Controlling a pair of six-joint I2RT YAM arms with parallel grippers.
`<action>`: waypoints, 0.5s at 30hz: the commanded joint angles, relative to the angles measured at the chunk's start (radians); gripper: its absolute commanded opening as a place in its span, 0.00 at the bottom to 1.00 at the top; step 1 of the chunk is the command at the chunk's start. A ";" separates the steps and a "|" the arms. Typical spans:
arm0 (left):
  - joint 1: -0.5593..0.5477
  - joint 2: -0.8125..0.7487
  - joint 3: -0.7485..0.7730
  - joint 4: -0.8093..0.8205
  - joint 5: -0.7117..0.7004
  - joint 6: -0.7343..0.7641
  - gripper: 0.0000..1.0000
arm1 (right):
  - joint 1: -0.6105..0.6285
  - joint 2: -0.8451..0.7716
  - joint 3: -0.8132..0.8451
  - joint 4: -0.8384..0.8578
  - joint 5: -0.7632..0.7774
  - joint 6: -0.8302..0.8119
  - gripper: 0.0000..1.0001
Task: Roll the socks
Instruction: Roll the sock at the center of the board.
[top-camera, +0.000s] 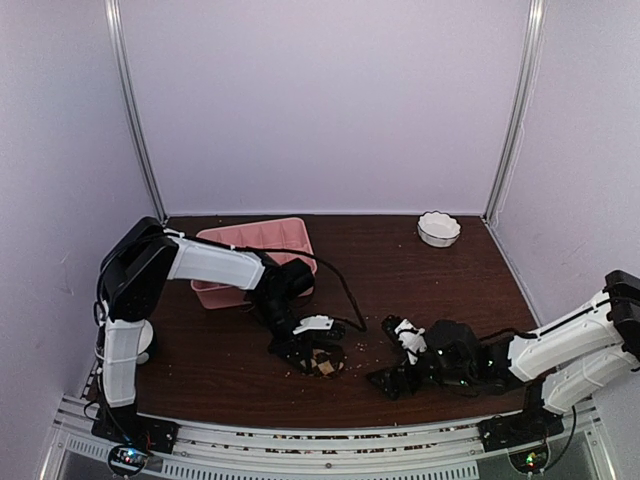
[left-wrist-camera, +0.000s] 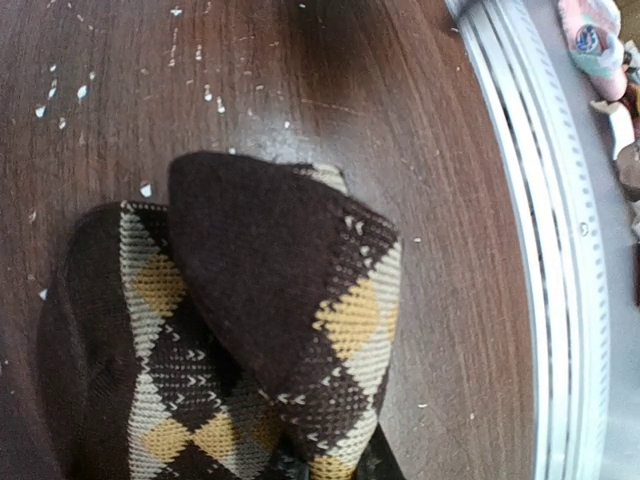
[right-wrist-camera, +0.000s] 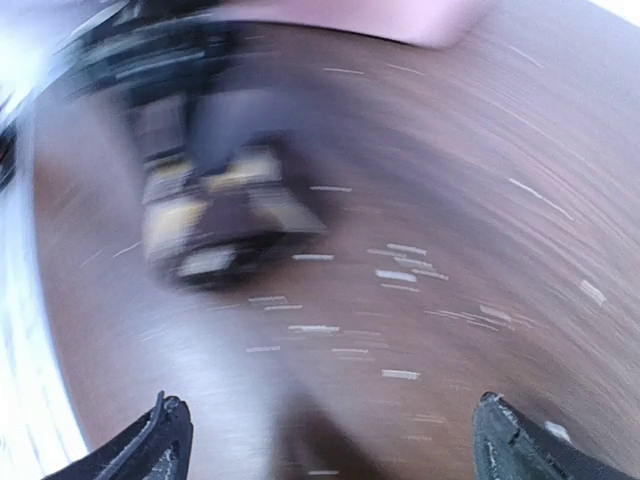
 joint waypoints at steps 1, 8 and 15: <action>0.010 0.100 0.007 -0.103 -0.028 -0.022 0.02 | 0.125 0.025 0.066 0.073 0.046 -0.325 0.92; 0.012 0.143 0.043 -0.132 -0.031 -0.032 0.02 | 0.166 0.186 0.300 -0.081 0.007 -0.499 0.69; 0.012 0.145 0.054 -0.148 -0.034 -0.026 0.02 | 0.150 0.343 0.433 -0.138 -0.043 -0.596 0.57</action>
